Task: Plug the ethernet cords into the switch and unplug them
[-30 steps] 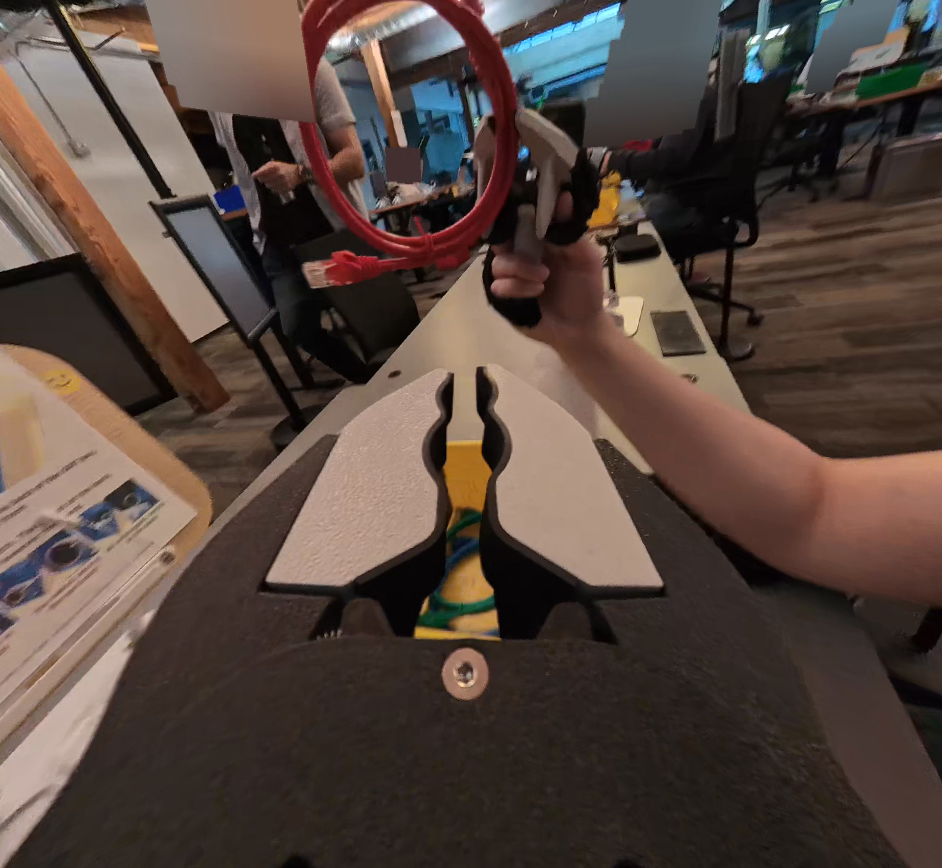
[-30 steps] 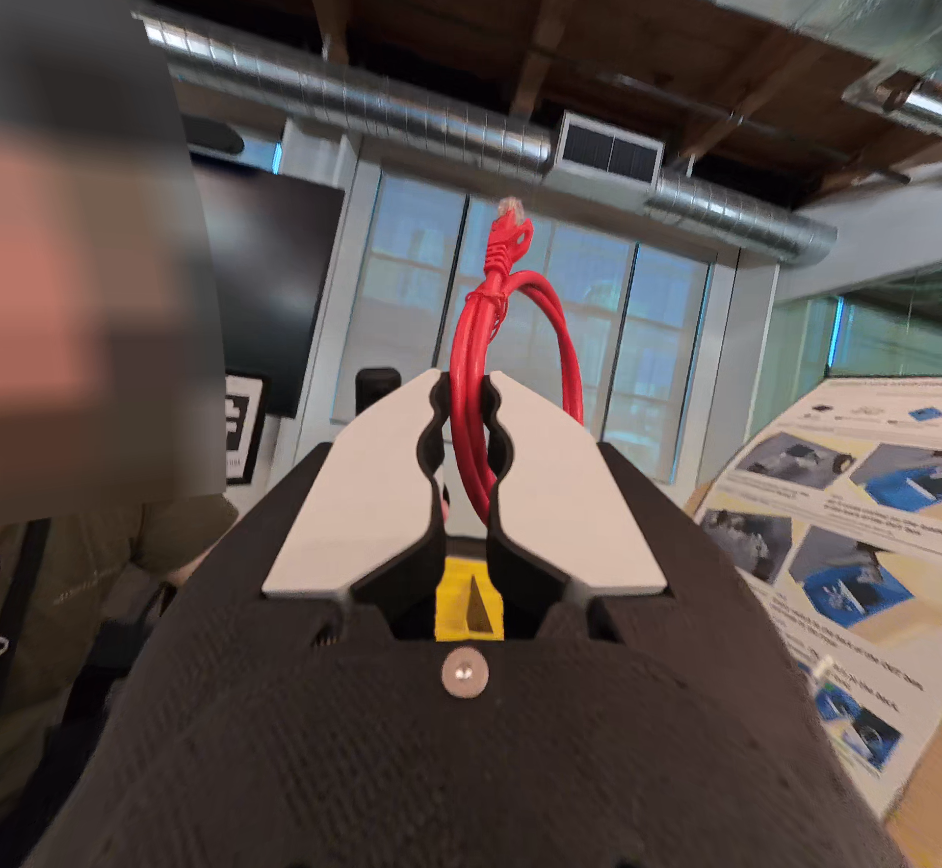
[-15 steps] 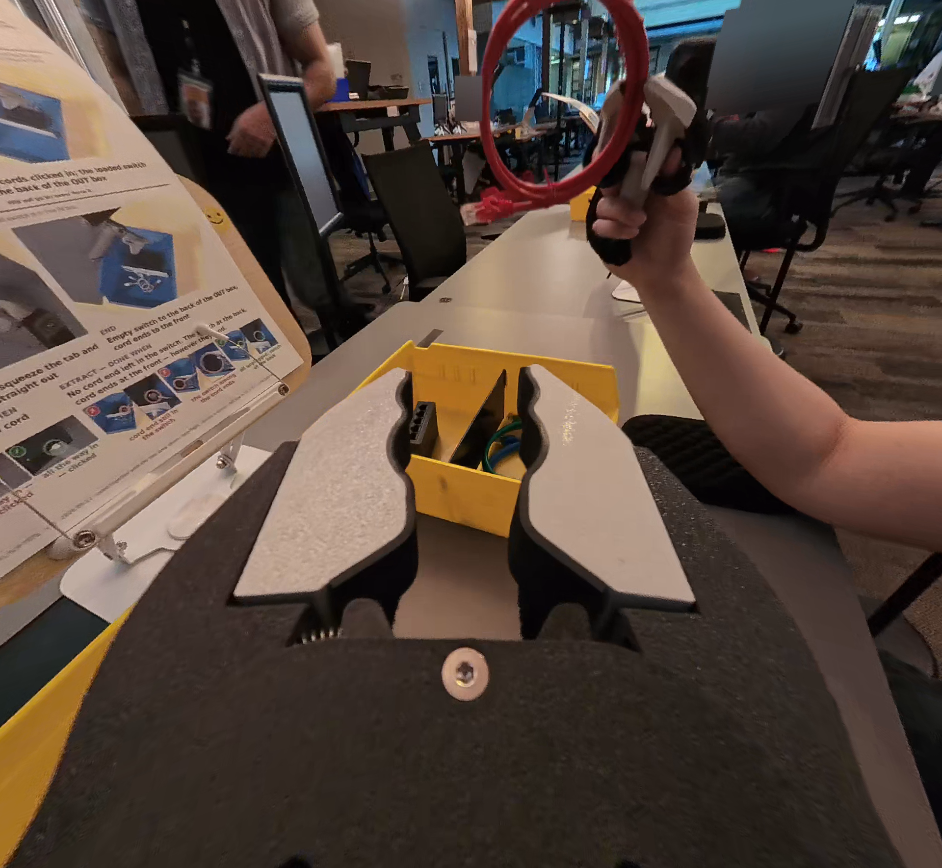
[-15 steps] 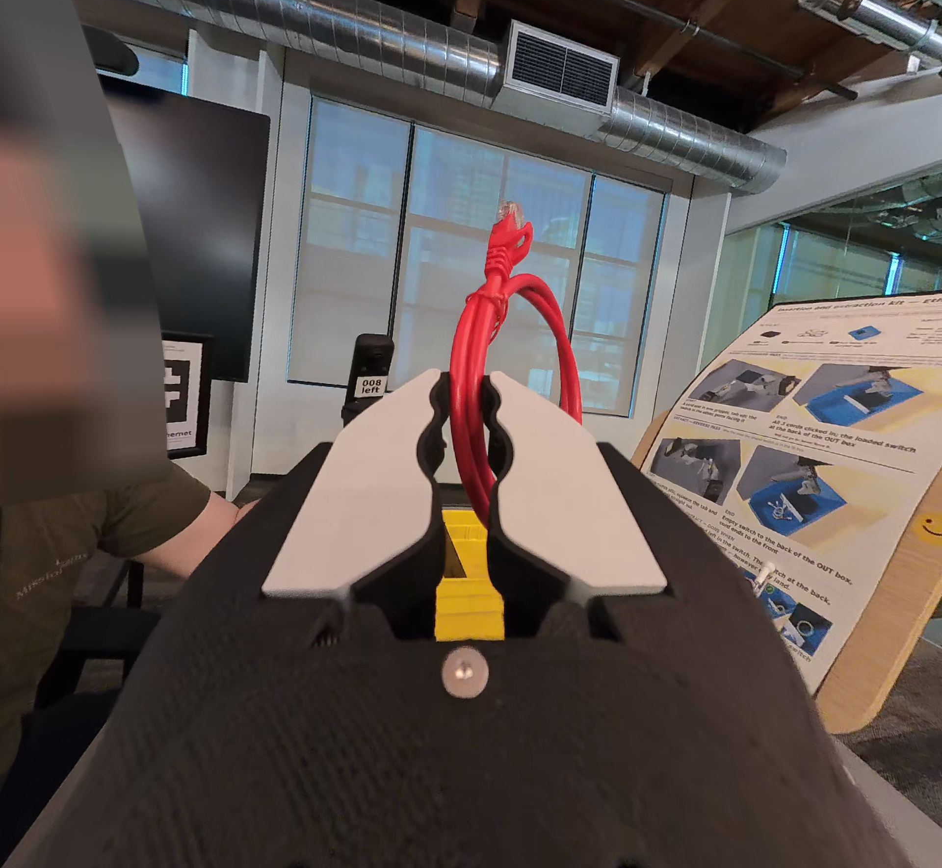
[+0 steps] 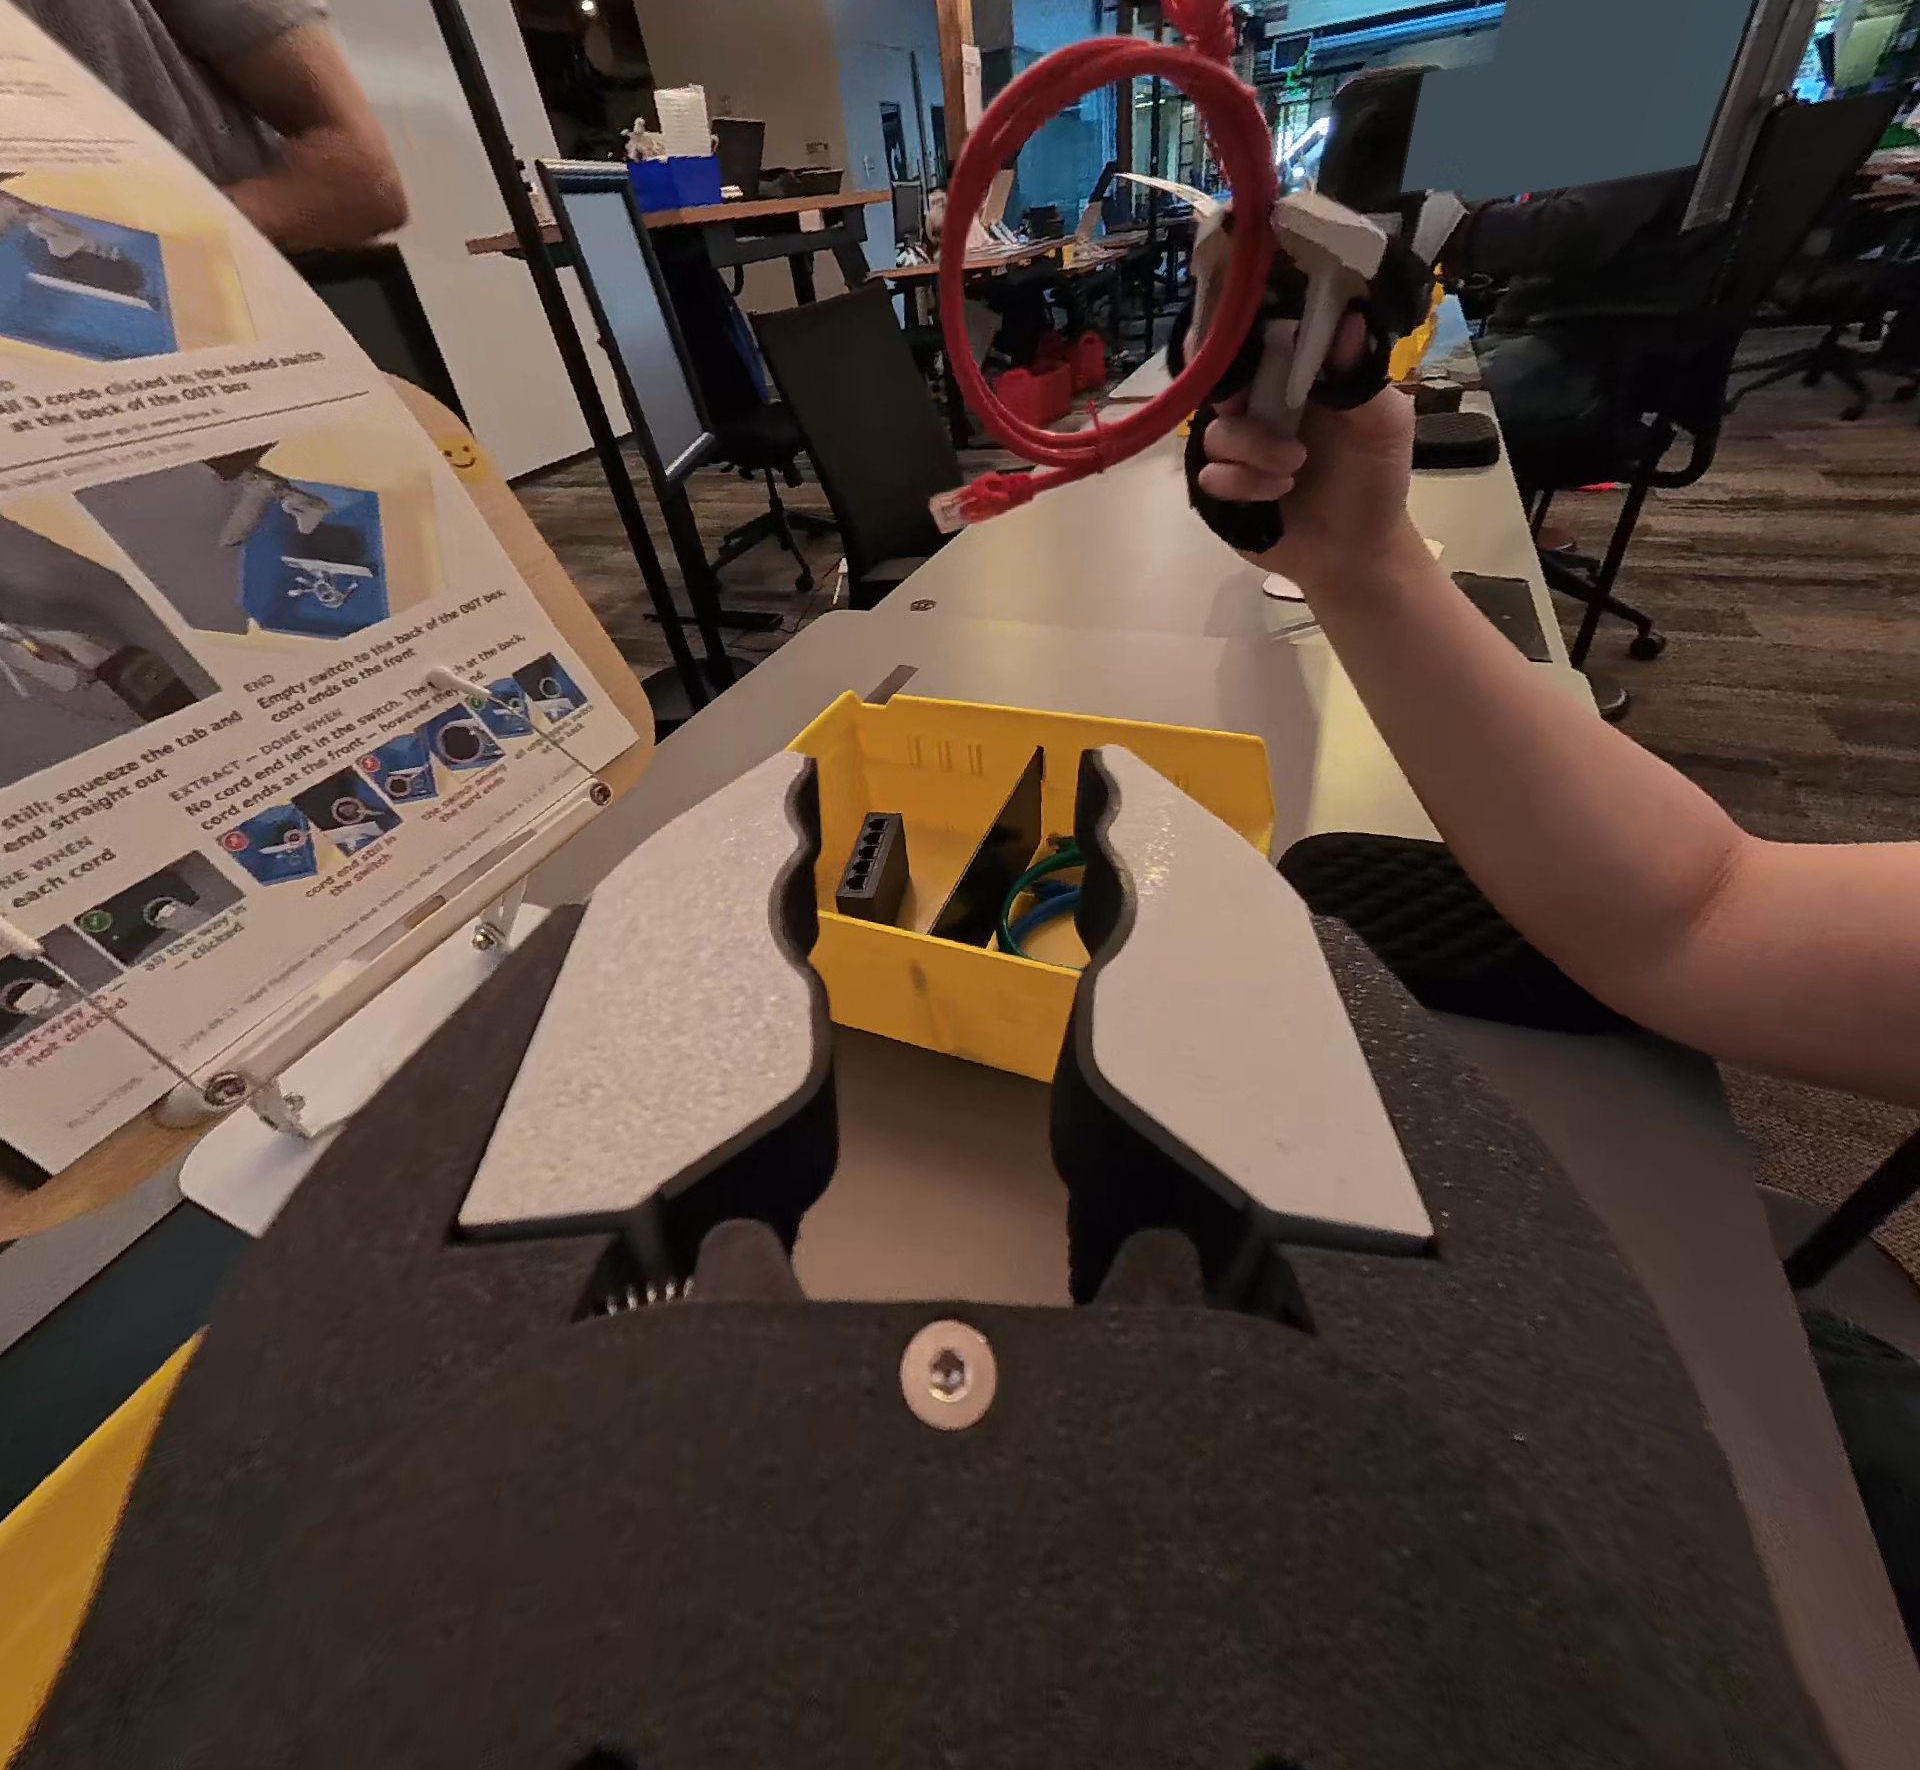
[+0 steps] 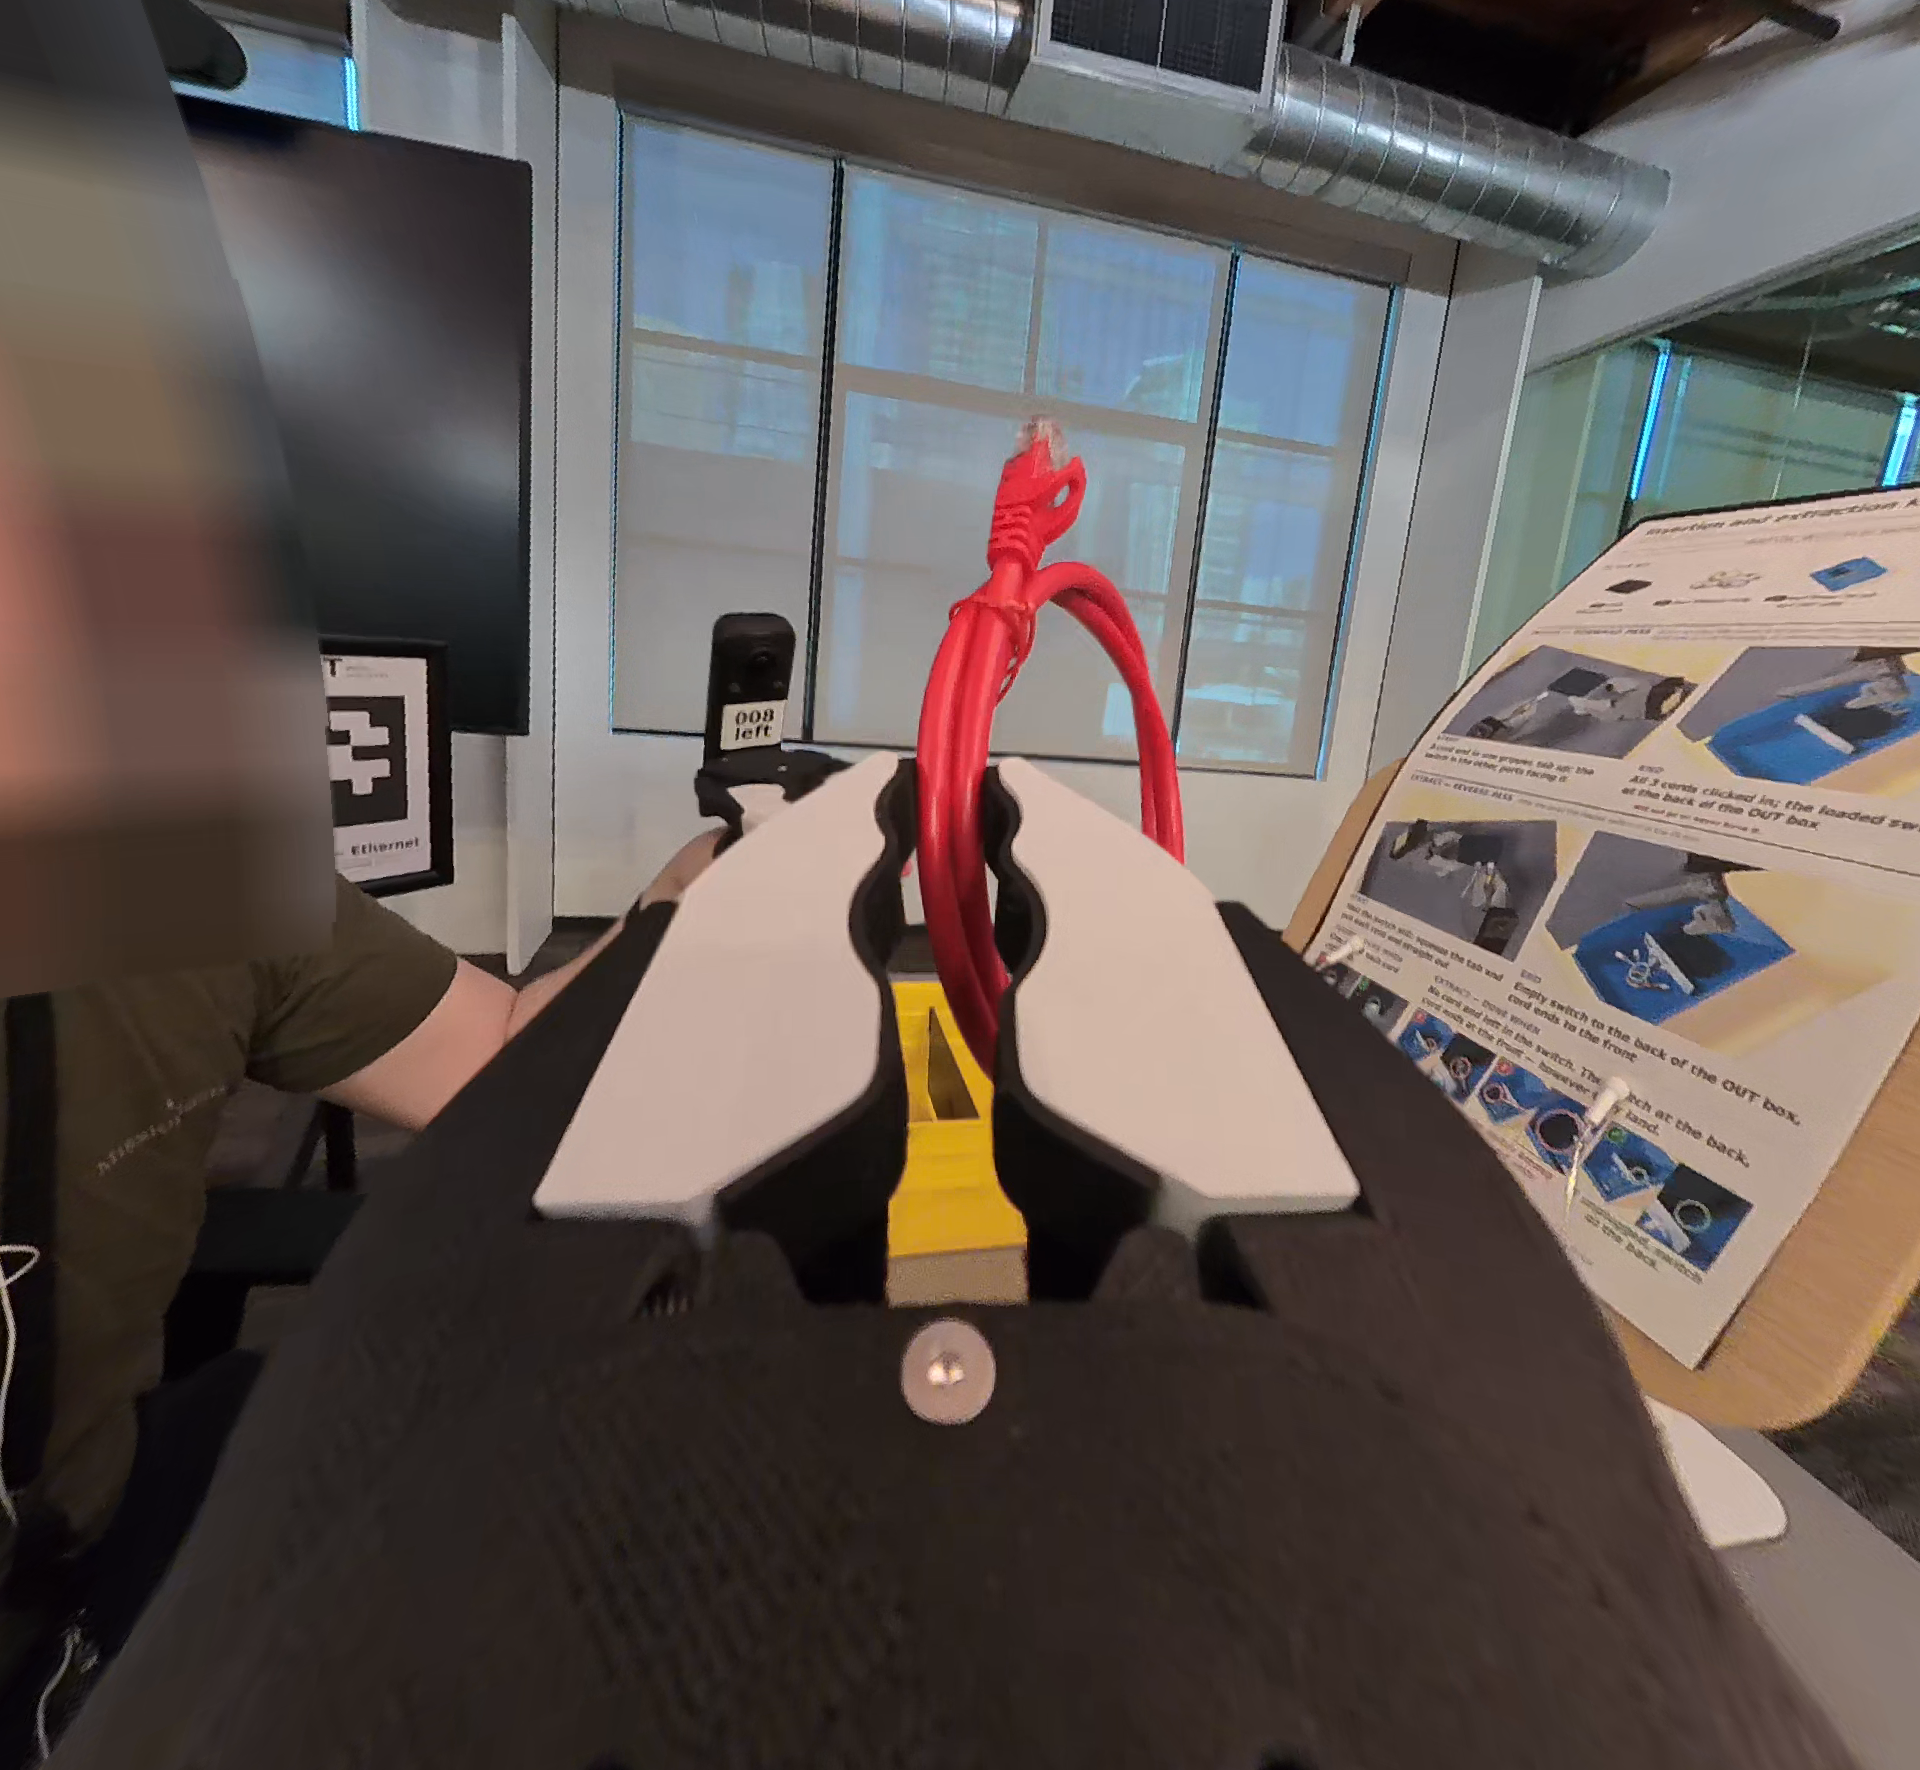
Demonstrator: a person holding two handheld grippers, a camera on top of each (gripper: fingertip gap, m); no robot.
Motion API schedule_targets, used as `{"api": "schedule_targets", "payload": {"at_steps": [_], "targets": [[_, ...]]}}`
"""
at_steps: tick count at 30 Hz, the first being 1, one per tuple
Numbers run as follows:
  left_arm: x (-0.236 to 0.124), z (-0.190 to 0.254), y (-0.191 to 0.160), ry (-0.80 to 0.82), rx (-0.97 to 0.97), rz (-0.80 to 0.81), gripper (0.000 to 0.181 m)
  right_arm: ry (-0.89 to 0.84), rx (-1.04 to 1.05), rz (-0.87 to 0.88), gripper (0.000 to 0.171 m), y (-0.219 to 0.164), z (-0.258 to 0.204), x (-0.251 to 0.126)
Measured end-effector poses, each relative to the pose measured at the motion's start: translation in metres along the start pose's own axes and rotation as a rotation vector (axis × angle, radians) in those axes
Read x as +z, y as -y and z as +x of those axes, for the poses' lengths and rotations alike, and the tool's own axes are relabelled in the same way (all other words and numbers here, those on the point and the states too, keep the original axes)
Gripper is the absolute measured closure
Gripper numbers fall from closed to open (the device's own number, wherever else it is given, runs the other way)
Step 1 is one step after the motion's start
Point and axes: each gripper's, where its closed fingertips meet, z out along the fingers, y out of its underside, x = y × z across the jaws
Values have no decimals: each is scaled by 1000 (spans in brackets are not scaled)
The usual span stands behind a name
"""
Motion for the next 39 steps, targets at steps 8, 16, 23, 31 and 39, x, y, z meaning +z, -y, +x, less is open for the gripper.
{"api": "schedule_targets", "payload": {"at_steps": [8,16,23,31,39], "targets": [[-2,-8,-8,43,-8,-68,132,-21,-25,-122,159,-12,-3,-2],[-6,-13,-9,56,-15,-77,131,-46,-52,-159,159,-15,-2,-6],[-7,-11,-7,48,-15,-69,131,-25,-59,-179,161,-23,-2,1],[-11,-9,-4,40,-11,-64,131,-79,-55,-283,161,-42,10,0],[-6,-5,-10,17,-1,-95,131,-93,-45,-286,161,-44,15,-2]]}}
